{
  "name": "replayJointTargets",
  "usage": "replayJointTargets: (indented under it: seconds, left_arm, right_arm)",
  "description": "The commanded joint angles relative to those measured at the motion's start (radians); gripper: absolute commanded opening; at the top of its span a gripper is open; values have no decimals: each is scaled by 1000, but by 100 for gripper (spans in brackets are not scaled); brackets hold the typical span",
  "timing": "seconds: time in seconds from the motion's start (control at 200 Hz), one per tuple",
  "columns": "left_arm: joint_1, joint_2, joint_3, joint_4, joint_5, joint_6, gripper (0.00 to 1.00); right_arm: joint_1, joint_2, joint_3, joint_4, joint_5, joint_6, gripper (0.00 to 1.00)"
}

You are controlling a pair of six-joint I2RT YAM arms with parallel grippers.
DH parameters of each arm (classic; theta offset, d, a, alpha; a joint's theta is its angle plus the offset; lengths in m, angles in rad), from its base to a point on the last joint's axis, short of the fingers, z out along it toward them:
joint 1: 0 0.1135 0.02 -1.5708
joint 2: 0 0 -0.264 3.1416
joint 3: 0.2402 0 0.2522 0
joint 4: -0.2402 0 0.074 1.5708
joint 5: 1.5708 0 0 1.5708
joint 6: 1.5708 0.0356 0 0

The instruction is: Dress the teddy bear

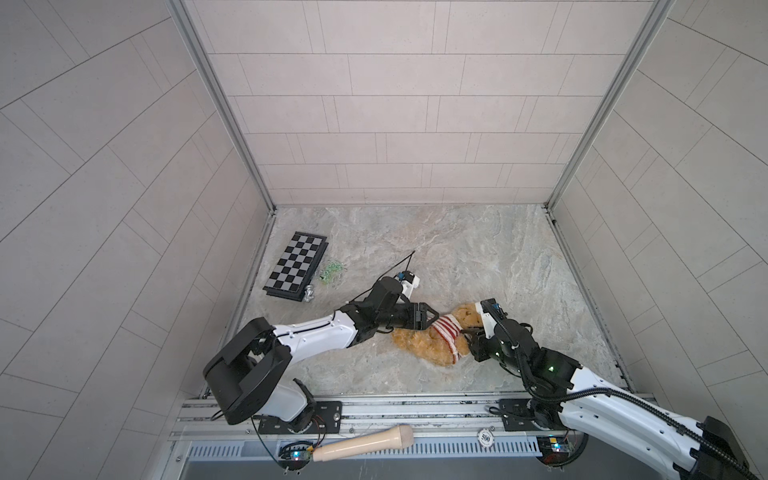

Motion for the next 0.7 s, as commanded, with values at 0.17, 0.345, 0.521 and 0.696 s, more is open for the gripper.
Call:
replayJointTargets:
  seconds: [0.17,0.345,0.521,0.696]
  left_arm:
    - [-26,95,-6,62,76,-42,73]
    - [-90,169,-5,221,115,-134,73]
    - [-110,238,-15,372,122,-222,64]
    - [-115,252,-15,439,119,-261,54]
  right_arm:
    - [-10,-1,-26,-52,41,6,31]
    - [-9,-3,-28,-51,43,5,31]
    - [-9,-13,-33,-51,39,8,31]
    - [-10,-33,-33,-62,40,4,31]
